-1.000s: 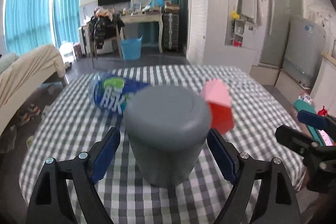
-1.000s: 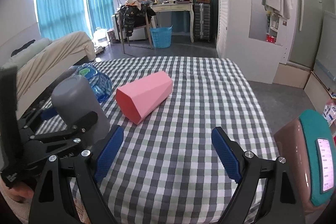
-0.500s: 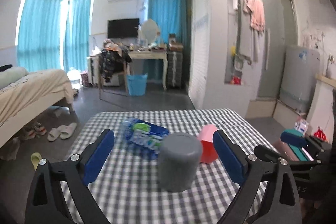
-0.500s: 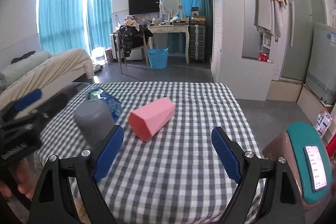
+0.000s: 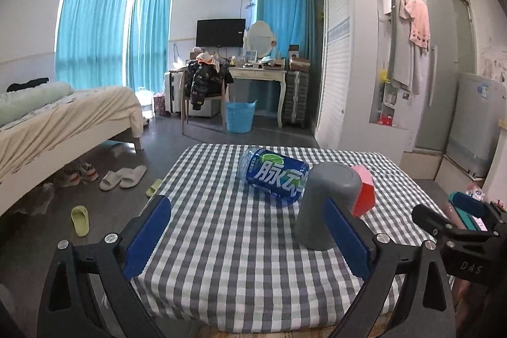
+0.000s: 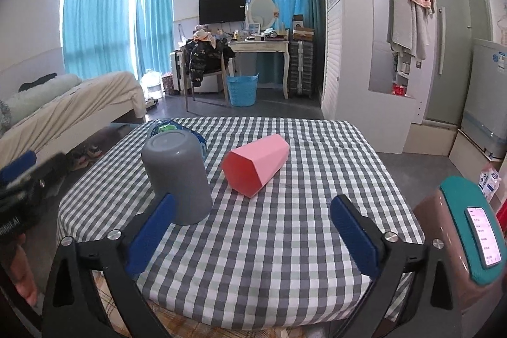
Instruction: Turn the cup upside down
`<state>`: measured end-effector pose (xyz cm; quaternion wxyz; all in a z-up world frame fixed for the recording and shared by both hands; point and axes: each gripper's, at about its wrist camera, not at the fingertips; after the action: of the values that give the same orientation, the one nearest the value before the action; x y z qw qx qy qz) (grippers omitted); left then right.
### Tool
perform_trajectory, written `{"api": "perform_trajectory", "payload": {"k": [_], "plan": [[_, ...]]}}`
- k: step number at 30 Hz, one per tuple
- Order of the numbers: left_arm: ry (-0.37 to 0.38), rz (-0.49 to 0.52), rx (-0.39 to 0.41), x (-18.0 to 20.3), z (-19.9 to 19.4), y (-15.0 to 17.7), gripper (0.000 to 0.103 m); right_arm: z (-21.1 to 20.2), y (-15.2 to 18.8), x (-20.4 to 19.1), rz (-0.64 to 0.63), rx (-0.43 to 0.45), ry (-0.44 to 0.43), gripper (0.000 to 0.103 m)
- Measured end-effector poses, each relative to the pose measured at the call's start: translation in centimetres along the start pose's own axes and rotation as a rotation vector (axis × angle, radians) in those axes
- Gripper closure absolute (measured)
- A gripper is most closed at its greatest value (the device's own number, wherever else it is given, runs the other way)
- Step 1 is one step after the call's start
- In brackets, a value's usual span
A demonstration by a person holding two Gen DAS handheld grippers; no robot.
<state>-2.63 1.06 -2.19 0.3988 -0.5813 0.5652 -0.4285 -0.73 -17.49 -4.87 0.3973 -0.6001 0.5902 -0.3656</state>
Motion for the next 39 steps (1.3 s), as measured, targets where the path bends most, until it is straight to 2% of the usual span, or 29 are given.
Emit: {"api": "perform_trajectory", "payload": {"k": [31,39], "plan": [[0.013,0.020,-0.022,0.09,0.40,0.78,0.000,-0.23,-0.38,-0.09,0.007,0.018,0.015,0.000],[-0.009,0.008,-0.022,-0.30,0.35,0.80,0.000,-0.15,-0.59,-0.23,-0.002,0.017,0.014,0.000]]}}
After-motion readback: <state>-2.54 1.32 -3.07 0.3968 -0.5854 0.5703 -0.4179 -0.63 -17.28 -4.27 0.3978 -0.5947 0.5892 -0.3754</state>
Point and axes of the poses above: each gripper's, at about its wrist camera, not at the fingertips, and z roughly the way its jaws point, x to its right, y to its underside, and after that the axes turned 4 degrees about x, right-handed
